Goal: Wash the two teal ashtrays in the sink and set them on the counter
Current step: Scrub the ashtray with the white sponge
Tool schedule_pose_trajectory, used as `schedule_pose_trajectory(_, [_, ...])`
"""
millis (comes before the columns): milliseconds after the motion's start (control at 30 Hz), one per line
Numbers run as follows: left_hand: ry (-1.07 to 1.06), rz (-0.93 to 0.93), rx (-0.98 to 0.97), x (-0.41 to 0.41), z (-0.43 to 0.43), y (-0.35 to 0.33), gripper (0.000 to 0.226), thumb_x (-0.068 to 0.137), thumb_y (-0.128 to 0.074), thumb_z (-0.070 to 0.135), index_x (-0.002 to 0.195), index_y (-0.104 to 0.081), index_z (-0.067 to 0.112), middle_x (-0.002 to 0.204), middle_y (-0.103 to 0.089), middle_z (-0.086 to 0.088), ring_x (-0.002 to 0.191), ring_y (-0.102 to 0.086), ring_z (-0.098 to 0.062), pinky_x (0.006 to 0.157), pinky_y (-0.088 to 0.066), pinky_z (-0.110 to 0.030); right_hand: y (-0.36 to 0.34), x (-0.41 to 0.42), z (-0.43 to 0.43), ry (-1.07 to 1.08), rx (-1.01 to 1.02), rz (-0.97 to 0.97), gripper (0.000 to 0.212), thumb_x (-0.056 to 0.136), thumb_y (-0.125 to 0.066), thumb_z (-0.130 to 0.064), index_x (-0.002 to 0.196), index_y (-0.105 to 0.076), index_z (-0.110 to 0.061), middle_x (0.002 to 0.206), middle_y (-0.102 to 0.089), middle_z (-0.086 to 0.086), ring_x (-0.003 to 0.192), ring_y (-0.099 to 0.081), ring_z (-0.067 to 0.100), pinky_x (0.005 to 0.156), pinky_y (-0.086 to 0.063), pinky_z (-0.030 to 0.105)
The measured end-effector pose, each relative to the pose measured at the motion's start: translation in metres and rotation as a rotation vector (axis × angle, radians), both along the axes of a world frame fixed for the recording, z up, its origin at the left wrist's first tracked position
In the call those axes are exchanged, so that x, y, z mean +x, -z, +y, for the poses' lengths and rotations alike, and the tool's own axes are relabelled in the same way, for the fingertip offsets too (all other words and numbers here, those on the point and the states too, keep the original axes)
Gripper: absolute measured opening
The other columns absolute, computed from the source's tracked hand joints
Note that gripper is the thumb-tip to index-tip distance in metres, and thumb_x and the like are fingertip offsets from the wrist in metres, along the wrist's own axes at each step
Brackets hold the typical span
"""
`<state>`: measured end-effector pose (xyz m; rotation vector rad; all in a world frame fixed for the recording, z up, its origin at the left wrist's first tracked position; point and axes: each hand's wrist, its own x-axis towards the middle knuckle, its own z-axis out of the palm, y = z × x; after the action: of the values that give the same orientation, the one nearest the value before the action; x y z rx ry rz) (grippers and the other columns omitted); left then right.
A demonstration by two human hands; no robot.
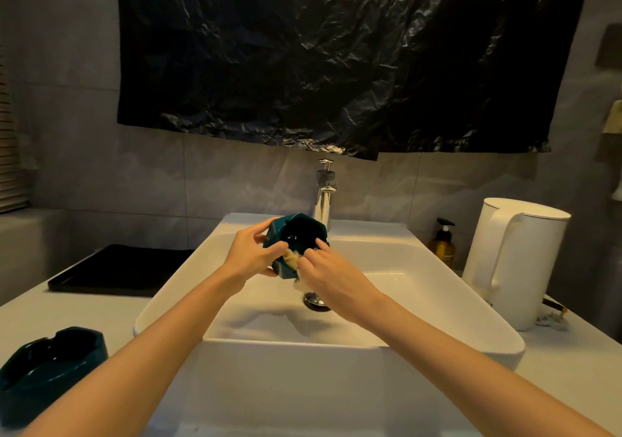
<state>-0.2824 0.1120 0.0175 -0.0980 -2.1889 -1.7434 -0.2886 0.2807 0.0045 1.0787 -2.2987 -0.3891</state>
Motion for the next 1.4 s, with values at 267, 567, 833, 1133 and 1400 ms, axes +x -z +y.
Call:
schedule_pose_trajectory(267, [-0.030, -0.019, 0.045, 0.001, -0.006, -0.002, 0.055, 0.083, -0.068, 0.010, 0.134, -0.050, 0.022, 0.119, -0.059, -0.012, 0.101, -0.060, -0.034, 0.066, -0.059, -0.039, -0.002, -0.006, -0.007, -0.095, -0.178, -0.118, 0.038, 0.081, -0.070, -0.002, 0.118, -0.059, -0.006, 0.115, -0.063, 0.012, 0.110, -0.058, 0.027, 0.119, -0.007, 0.039])
schedule_pose_trajectory(567, [-0.015, -0.028, 0.057, -0.002, 0.001, -0.002, 0.054, 0.085, -0.065, 0.006, 0.134, -0.050, 0.021, 0.121, -0.058, -0.014, 0.103, -0.059, -0.034, 0.065, -0.058, -0.038, -0.016, 0.000, -0.002, -0.010, 0.092, 0.009, 0.034, 0.095, -0.055, -0.012, 0.127, -0.054, -0.002, 0.125, -0.060, 0.014, 0.118, -0.056, 0.027, 0.117, -0.010, 0.037])
schedule_pose_trajectory(833, [0.002, -0.045, -0.007, 0.000, -0.002, 0.000, 0.053, 0.087, -0.063, 0.008, 0.136, -0.048, 0.021, 0.120, -0.058, -0.012, 0.101, -0.061, -0.029, 0.063, -0.059, -0.036, -0.021, -0.010, 0.027, -0.144, -0.004, -0.096, 0.042, 0.085, -0.068, -0.009, 0.126, -0.060, -0.012, 0.129, -0.060, 0.006, 0.123, -0.053, 0.021, 0.112, -0.028, 0.028])
schedule_pose_trajectory(1133, [-0.111, -0.029, 0.036, -0.003, -0.007, 0.002, 0.055, 0.085, -0.066, 0.009, 0.135, -0.048, 0.022, 0.117, -0.058, -0.009, 0.104, -0.058, -0.032, 0.072, -0.058, -0.047, -0.030, -0.017, 0.056, -0.132, -1.025, -0.543, 0.014, 0.097, -0.052, -0.015, 0.105, -0.063, -0.012, 0.091, -0.066, 0.003, 0.077, -0.057, 0.012, 0.065, -0.045, 0.021])
schedule_pose_trajectory(1400, [-0.187, 0.057, 0.002, 0.000, -0.006, 0.002, 0.055, 0.083, -0.068, 0.010, 0.133, -0.050, 0.022, 0.106, -0.057, -0.002, 0.096, -0.057, -0.025, 0.068, -0.058, -0.043, -0.029, -0.020, 0.038, 0.100, -1.533, -1.333, 0.021, 0.102, -0.041, -0.032, 0.109, -0.057, -0.021, 0.096, -0.061, 0.005, 0.082, -0.057, 0.016, 0.073, -0.049, 0.032])
